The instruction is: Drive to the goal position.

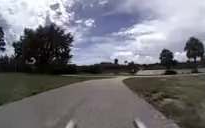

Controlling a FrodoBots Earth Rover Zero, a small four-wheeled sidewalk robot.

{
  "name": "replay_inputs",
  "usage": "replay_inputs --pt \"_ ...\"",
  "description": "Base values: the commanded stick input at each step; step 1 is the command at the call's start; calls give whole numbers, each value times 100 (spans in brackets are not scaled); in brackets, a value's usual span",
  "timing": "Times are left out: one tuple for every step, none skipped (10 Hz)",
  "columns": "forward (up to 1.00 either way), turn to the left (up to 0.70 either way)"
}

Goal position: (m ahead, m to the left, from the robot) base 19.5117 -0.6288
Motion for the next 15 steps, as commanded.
replay_inputs --pt "70 0" --pt "70 0" --pt "70 0" --pt "70 0" --pt "70 0" --pt "70 0" --pt "70 0" --pt "70 0" --pt "70 3" --pt "70 8" --pt "70 8" --pt "70 6" --pt "70 3" --pt "70 0" --pt "70 0"
